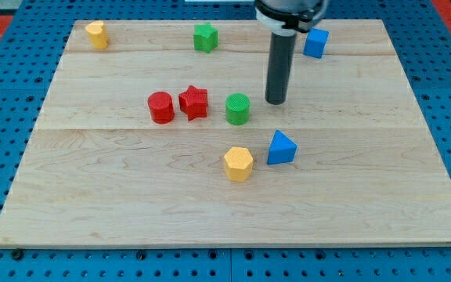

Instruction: Place the blue triangle and yellow hexagon diagonal in line

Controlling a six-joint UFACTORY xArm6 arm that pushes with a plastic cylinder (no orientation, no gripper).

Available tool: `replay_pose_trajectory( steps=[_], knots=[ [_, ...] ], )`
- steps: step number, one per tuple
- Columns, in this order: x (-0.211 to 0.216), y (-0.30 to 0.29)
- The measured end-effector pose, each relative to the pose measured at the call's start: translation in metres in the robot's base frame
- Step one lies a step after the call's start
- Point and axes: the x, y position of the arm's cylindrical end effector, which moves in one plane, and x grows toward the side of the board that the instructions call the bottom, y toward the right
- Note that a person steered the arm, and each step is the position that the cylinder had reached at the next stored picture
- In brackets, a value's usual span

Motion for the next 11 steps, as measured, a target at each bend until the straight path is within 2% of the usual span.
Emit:
replay_pose_trajectory(
  steps=[2, 3, 6, 7, 8, 10, 11],
  knots=[
    [0.105, 0.006],
    [0.141, -0.006],
    [0.111, -0.160],
    [0.111, -0.084],
    [0.103, -0.043],
    [0.068, -0.279],
    [0.104, -0.249]
  ],
)
